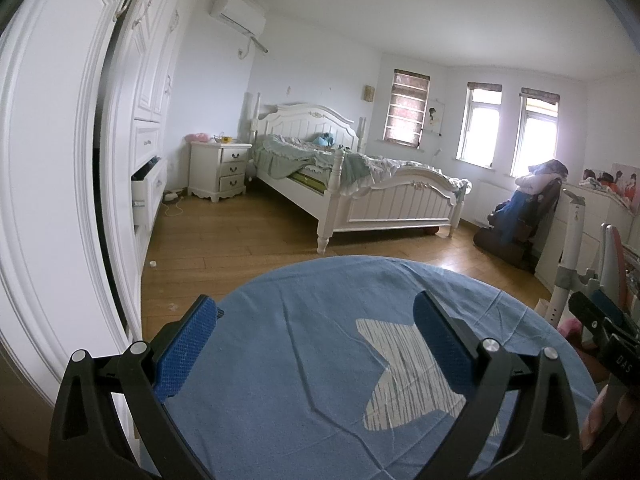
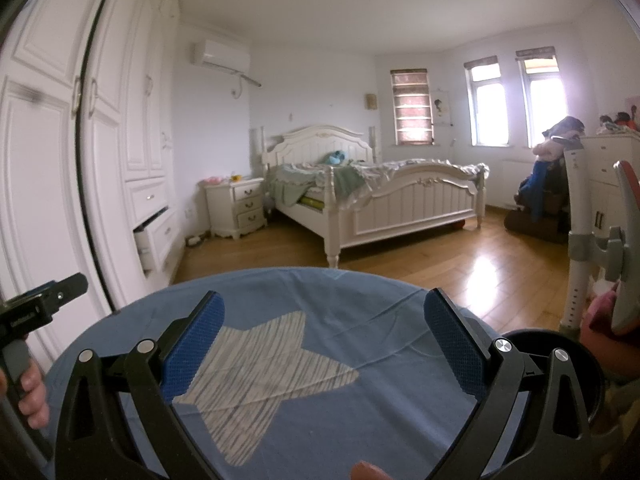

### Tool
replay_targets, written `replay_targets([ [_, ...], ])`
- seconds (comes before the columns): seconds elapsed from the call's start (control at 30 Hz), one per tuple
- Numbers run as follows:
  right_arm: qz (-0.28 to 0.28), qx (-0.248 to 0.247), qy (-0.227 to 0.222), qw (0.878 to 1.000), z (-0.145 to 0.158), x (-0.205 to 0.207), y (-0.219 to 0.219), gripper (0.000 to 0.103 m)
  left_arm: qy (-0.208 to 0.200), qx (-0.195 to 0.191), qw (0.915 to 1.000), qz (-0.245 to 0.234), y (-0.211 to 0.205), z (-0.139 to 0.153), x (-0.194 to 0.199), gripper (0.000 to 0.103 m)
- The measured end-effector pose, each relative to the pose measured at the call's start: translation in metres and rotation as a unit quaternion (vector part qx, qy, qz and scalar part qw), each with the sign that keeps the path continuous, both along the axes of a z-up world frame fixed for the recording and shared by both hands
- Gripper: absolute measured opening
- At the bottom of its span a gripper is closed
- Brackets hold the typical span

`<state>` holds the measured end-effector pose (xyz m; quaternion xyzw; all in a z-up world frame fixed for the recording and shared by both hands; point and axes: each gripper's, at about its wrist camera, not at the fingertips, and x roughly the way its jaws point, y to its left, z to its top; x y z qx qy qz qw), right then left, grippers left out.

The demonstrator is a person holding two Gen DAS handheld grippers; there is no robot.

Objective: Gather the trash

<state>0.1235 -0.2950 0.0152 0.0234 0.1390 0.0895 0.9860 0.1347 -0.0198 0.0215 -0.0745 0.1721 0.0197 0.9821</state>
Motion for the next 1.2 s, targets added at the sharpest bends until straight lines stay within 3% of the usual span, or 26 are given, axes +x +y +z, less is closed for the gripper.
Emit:
replay_targets([
  [1.2,0.0,-0.001,0.0,1.0,0.0001,0.0,0.0019,0.098,0.0,-0.001,1.0,0.007,-0.007,0.0014,-0.0057,0.098],
])
